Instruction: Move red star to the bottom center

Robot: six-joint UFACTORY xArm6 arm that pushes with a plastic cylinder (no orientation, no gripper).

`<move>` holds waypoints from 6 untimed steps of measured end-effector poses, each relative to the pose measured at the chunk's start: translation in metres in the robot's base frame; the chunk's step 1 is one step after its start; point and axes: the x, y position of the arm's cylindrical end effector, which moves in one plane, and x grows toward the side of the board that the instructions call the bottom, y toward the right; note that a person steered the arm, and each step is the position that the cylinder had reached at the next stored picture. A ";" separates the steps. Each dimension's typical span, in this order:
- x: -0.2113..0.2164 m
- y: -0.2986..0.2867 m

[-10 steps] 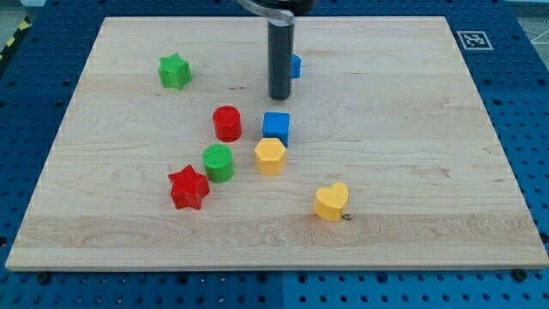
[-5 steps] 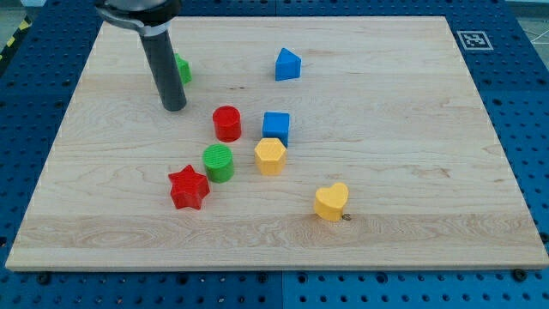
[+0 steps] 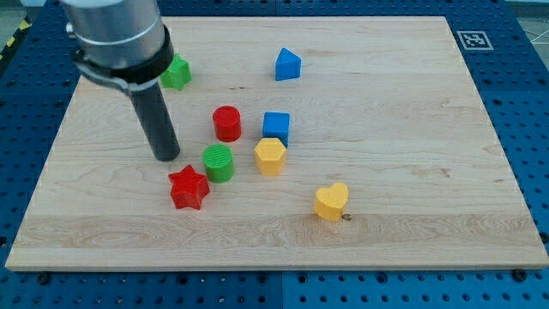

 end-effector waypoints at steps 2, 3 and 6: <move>0.056 0.026; 0.068 0.035; 0.055 0.063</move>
